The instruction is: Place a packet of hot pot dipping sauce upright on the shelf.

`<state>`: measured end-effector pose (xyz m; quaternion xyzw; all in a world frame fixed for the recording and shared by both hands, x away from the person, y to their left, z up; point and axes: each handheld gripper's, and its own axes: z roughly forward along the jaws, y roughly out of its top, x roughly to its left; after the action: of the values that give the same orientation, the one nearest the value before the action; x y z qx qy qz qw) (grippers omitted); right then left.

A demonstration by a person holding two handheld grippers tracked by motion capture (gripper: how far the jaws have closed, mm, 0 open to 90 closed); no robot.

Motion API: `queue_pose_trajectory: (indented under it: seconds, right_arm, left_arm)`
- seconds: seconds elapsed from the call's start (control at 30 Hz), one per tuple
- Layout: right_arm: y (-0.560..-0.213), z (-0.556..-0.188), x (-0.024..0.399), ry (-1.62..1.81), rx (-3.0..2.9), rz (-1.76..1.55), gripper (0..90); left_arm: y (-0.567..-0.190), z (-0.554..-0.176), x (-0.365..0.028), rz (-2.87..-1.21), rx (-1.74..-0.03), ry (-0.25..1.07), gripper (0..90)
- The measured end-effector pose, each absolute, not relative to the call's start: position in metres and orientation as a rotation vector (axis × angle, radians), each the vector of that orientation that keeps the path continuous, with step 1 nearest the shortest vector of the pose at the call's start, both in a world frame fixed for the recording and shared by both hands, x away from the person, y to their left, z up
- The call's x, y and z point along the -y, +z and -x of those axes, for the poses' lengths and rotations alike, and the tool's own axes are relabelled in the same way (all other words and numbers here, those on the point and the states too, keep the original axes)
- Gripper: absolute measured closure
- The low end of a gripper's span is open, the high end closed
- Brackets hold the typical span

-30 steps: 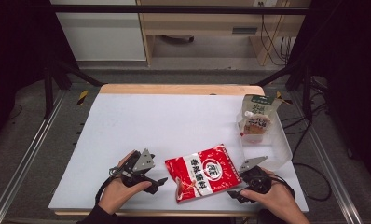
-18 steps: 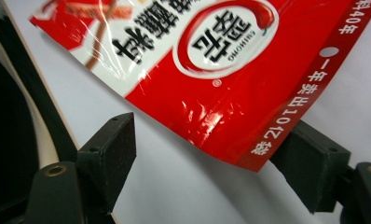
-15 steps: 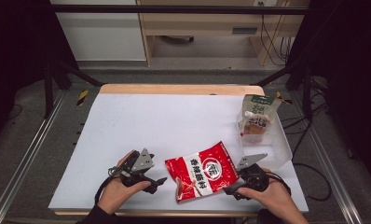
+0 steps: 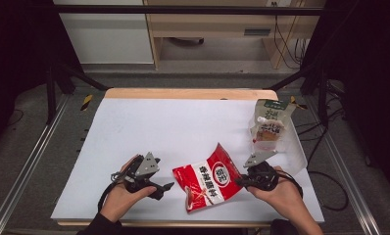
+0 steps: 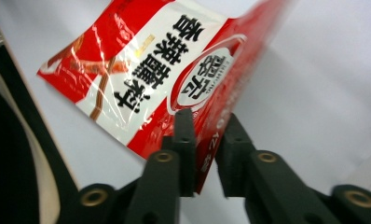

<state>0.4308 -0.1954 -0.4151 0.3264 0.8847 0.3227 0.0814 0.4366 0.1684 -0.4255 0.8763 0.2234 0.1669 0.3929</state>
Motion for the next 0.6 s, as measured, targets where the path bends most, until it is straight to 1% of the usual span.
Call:
queue_pose_trajectory:
  seconds: [0.07,0.1,0.43,0.6]
  right_arm:
    - [-0.41,-0.435,0.19,0.961,-2.626,-0.967,89.3]
    - [-0.408,-0.437,0.188,0.956,-2.623,-0.964,90.0]
    - [-0.366,-0.467,0.151,0.938,-2.594,-0.766,90.0]
    - [-0.35,-0.478,0.133,0.926,-2.595,-0.667,90.0]
  left_arm:
    - [-0.424,-0.439,-0.169,-2.224,-0.568,0.42,9.0]
    - [-0.423,-0.44,-0.169,-2.228,-0.563,0.423,9.0]
    - [-0.414,-0.455,-0.173,-2.216,-0.563,0.442,10.8]
    - [-0.405,-0.465,-0.176,-2.191,-0.581,0.469,14.1]
